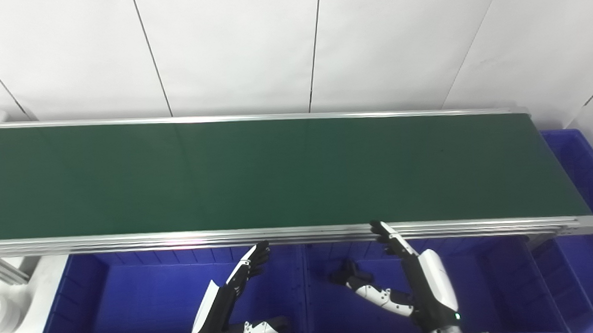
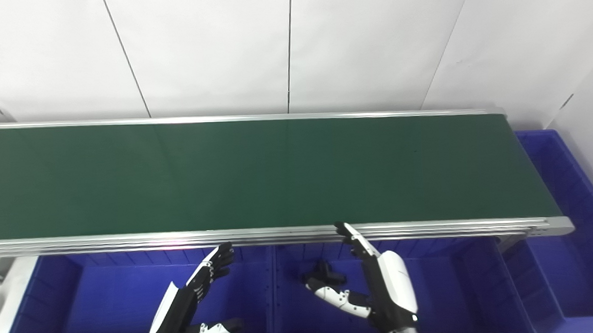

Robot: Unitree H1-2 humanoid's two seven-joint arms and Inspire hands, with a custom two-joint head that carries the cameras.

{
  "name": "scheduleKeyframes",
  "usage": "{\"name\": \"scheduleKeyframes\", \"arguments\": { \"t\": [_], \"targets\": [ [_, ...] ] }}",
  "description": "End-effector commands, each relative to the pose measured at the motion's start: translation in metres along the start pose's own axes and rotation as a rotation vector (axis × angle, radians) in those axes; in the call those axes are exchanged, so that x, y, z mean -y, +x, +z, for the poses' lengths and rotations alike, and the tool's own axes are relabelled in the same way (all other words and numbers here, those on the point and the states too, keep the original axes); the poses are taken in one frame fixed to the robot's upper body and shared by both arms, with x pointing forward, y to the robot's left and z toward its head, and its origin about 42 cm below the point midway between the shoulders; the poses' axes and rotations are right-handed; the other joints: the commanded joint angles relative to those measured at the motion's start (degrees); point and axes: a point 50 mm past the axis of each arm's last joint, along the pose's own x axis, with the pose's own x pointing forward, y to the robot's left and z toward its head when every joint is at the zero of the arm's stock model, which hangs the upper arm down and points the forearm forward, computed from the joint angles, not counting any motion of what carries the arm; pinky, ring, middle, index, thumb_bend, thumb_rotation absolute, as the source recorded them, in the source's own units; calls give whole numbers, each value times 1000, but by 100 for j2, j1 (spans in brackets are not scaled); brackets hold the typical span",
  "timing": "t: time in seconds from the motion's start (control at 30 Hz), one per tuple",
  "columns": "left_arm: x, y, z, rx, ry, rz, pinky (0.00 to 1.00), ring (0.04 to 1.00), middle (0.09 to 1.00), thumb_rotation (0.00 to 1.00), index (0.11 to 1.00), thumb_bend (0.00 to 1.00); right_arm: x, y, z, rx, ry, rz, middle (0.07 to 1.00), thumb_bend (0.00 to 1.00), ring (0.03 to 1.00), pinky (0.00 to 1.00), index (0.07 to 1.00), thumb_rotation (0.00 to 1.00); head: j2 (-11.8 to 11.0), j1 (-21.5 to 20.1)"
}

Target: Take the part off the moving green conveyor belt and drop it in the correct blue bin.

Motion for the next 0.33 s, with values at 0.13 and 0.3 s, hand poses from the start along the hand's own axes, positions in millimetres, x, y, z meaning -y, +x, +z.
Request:
{"name": "scheduleKeyframes", "arguments": {
  "t": [0.13, 0.3],
  "targets": [
    [-3, 2, 4, 34, 5, 12, 861, 901, 918, 609, 918, 707, -16, -5, 14, 46, 46, -11, 837, 614, 790, 718, 876, 552, -50, 92],
    [-2, 2, 1, 25, 2, 20, 842, 890, 913, 601, 915, 702, -33, -11, 12, 49, 136, 2, 836, 661, 800, 747, 877, 677, -172, 289]
  ]
}}
